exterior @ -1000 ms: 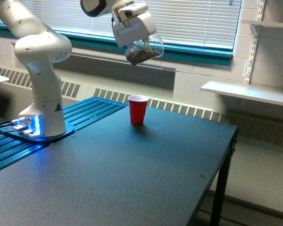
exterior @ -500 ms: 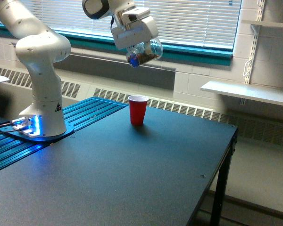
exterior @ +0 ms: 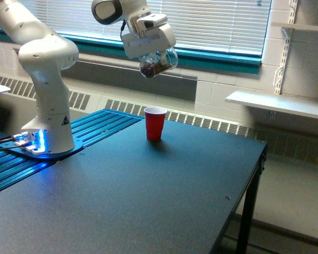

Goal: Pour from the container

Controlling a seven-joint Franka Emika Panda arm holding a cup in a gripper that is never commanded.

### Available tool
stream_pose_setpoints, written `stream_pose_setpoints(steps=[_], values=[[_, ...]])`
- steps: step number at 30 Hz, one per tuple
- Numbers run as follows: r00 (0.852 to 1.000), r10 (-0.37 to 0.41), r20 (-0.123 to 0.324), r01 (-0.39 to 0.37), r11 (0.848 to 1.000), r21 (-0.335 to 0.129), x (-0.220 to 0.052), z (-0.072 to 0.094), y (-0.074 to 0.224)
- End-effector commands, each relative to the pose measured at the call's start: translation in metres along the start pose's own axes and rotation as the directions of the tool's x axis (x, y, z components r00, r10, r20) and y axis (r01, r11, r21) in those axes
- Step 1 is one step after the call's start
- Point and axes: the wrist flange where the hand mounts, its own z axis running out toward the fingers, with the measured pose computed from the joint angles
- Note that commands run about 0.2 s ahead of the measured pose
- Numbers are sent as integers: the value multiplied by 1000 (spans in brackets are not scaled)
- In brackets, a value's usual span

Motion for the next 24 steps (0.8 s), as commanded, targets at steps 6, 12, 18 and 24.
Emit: stream_pose_setpoints(steps=[6, 12, 18, 24], values=[[996, -83, 31, 82, 996, 35, -9, 7, -21], [993, -102, 52, 99, 994, 49, -14, 13, -27], [991, -116, 74, 112, 992, 52, -17, 21, -31], [987, -131, 96, 126, 990, 55, -19, 28, -36]])
